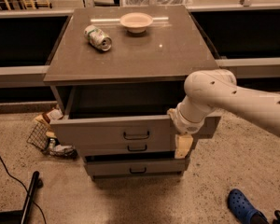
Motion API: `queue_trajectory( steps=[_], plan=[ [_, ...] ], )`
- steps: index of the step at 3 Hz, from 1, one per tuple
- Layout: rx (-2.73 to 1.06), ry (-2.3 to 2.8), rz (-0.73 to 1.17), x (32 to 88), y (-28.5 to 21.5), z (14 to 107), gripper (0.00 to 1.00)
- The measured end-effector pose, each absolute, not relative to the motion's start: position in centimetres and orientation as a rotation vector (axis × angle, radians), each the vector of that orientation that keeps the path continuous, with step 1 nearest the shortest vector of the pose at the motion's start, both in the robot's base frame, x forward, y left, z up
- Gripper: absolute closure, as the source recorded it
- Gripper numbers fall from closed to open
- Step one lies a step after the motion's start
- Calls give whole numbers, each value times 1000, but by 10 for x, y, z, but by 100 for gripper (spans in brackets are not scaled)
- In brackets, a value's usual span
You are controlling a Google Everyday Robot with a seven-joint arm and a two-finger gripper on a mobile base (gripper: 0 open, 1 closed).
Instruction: Open top drawer
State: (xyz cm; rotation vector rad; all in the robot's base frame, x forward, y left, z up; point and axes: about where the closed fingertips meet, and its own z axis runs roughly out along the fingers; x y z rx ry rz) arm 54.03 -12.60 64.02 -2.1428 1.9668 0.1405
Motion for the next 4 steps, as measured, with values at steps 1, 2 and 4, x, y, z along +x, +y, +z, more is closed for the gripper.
queue_trajectory(
  steps=[1,2,4],
  plan=[
    [-2139,1971,155,533,-128,645,42],
    [-2139,1968,162,532,-128,647,66],
    [-2139,1968,162,534,-128,648,85]
  ],
)
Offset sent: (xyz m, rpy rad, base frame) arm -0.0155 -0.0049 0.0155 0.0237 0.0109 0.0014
